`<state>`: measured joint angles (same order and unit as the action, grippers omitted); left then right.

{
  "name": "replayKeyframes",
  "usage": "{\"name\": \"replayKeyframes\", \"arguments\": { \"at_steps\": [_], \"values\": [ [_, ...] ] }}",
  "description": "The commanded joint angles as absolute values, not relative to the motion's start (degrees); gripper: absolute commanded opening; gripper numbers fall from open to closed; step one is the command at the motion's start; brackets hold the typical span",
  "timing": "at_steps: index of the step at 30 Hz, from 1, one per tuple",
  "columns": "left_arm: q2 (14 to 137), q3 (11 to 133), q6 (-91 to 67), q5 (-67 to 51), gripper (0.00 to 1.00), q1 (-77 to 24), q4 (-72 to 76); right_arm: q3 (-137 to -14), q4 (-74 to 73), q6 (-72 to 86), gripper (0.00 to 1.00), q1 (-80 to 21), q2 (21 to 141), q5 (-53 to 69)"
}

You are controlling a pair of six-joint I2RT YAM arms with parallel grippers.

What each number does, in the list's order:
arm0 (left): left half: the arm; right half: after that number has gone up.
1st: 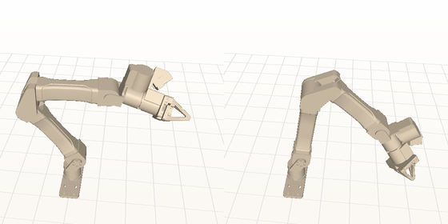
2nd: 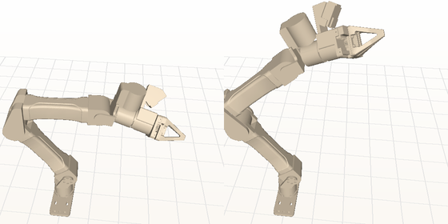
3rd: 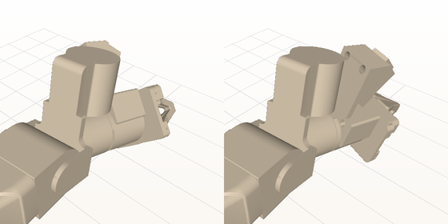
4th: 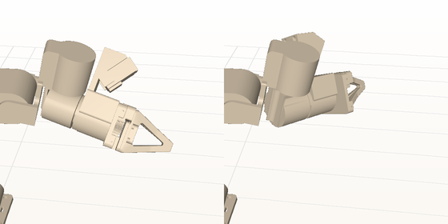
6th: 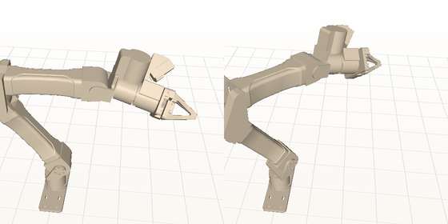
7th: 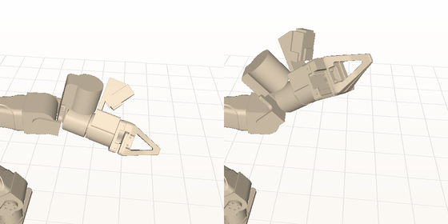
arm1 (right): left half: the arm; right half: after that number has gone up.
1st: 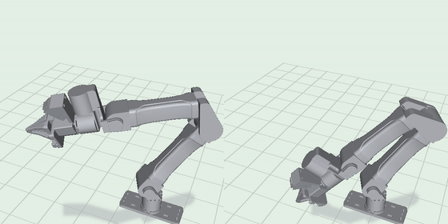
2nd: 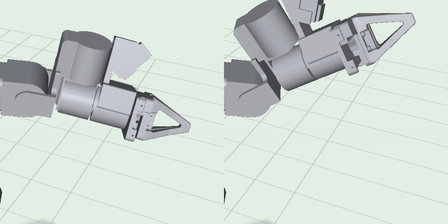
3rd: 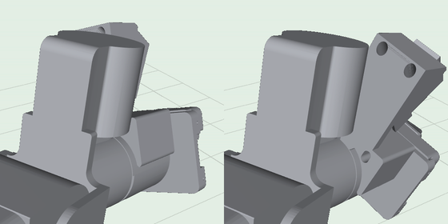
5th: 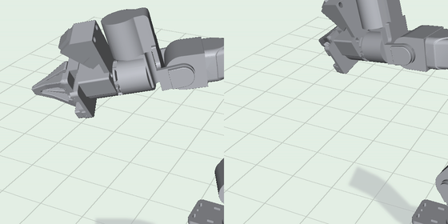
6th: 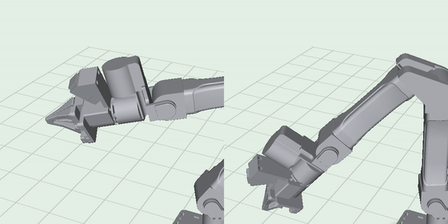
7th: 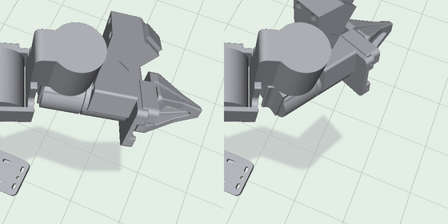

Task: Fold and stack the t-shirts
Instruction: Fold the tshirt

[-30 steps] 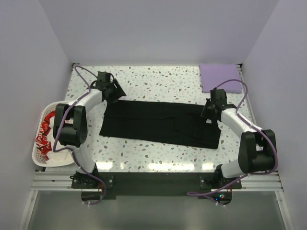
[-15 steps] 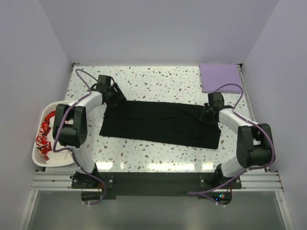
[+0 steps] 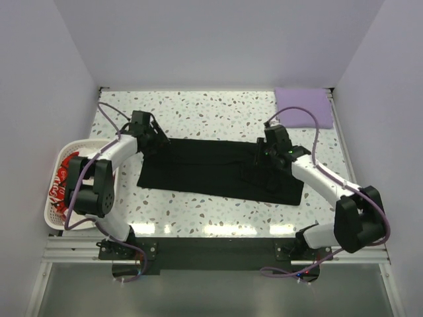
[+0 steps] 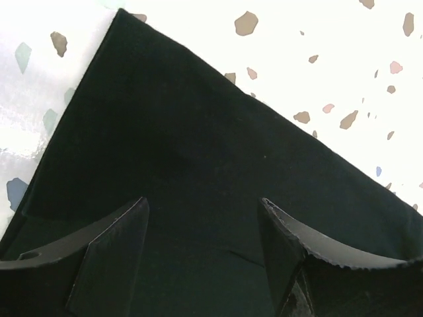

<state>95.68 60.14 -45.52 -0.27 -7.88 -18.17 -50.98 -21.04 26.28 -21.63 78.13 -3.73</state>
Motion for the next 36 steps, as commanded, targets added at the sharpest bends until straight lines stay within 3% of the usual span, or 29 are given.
{"name": "replayKeyframes", "arguments": {
  "at_steps": [1,16,22,23,27,36],
  "values": [
    [95.7,60.6,-47.2,1.1,0.72,-7.0,-18.5,-53.3,-19.1,25.8,0.38,-27.4,81.5,-6.8],
    [96.9,61.6,-48.1,4.9,0.71,-6.0,-20.9,-59.9,-21.9,27.0,0.37,-36.9,94.7,-16.3],
    [97.3,61.9,-48.2,4.9,0.7,-6.0,-20.8,-60.4,-22.8,27.0,0.22,-37.4,95.5,-17.6],
    [97.4,62.0,-48.1,4.9,0.7,-6.1,-20.8,-60.5,-22.8,26.8,0.14,-37.4,95.4,-17.5],
    [97.2,62.0,-48.2,5.0,0.7,-6.0,-20.8,-61.0,-24.6,26.4,0.0,-37.4,93.7,-16.9],
    [97.3,63.1,-48.0,5.0,0.7,-5.8,-21.2,-61.0,-28.9,25.0,0.0,-37.6,87.1,-13.9]
  ]
}}
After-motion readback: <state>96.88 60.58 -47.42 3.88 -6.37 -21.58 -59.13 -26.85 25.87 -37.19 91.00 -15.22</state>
